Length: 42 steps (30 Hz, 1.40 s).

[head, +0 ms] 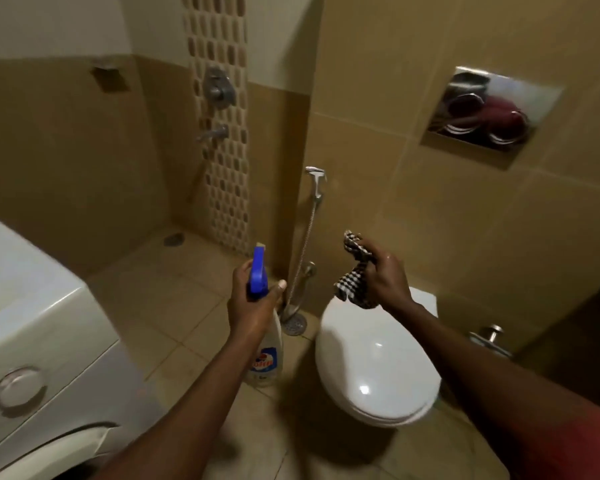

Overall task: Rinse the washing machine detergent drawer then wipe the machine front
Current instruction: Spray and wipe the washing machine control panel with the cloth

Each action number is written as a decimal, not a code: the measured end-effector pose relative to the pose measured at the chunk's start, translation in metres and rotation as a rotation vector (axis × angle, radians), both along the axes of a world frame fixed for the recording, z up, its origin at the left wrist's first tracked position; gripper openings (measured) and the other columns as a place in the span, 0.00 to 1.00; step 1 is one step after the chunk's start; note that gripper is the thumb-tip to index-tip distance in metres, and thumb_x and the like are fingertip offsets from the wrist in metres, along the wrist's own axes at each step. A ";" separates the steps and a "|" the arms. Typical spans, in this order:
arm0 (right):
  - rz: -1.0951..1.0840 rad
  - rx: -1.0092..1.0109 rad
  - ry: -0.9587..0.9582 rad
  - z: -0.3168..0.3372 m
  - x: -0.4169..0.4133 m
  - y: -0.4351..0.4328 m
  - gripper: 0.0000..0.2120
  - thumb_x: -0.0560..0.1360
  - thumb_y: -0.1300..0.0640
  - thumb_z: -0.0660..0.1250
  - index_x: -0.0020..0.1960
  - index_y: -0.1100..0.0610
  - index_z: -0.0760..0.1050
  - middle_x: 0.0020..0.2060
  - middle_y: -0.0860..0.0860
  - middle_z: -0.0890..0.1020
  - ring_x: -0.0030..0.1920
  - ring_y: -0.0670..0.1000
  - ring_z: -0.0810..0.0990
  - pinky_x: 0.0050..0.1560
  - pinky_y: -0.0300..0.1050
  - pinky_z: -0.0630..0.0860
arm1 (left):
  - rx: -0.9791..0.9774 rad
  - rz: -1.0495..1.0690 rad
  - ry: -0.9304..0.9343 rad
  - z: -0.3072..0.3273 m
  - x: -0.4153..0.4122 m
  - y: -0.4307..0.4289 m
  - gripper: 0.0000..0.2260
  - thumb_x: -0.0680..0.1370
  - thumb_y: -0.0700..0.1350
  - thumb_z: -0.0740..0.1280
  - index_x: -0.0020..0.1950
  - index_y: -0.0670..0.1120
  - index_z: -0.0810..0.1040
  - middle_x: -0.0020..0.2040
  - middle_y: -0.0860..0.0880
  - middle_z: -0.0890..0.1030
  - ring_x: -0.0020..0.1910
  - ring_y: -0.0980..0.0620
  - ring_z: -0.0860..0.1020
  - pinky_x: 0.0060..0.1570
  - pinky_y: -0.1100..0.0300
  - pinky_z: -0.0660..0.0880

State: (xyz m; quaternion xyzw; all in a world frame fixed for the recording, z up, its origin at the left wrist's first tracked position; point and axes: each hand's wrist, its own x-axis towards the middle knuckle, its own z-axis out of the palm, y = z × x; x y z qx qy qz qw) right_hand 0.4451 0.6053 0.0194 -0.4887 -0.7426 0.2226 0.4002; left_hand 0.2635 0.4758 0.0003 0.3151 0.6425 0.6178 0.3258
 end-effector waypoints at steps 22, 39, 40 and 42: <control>0.162 -0.595 -0.299 -0.174 0.112 0.129 0.16 0.80 0.50 0.57 0.64 0.54 0.72 0.57 0.54 0.81 0.57 0.55 0.79 0.52 0.40 0.69 | -0.123 -0.241 -0.039 -0.093 0.167 0.191 0.28 0.75 0.41 0.73 0.64 0.66 0.66 0.56 0.66 0.77 0.55 0.65 0.79 0.50 0.72 0.76; -0.128 -0.652 -0.244 -0.147 0.118 0.178 0.18 0.76 0.42 0.63 0.57 0.54 0.77 0.60 0.52 0.78 0.59 0.52 0.76 0.57 0.45 0.68 | -0.458 -0.247 -0.143 -0.100 0.147 0.161 0.46 0.55 0.52 0.82 0.71 0.46 0.70 0.58 0.53 0.78 0.59 0.52 0.76 0.43 0.72 0.73; -0.130 -0.624 -0.239 -0.144 0.121 0.179 0.17 0.77 0.43 0.63 0.57 0.55 0.77 0.60 0.52 0.78 0.59 0.52 0.76 0.56 0.44 0.67 | -0.457 -0.246 -0.150 -0.099 0.146 0.160 0.45 0.57 0.50 0.83 0.71 0.46 0.70 0.59 0.50 0.78 0.59 0.51 0.77 0.43 0.71 0.73; -0.136 -0.581 -0.224 -0.138 0.123 0.180 0.16 0.77 0.46 0.64 0.58 0.56 0.77 0.60 0.53 0.78 0.61 0.52 0.75 0.58 0.44 0.66 | -0.441 -0.249 -0.159 -0.098 0.143 0.160 0.42 0.58 0.47 0.84 0.70 0.46 0.71 0.60 0.46 0.78 0.59 0.49 0.77 0.46 0.67 0.75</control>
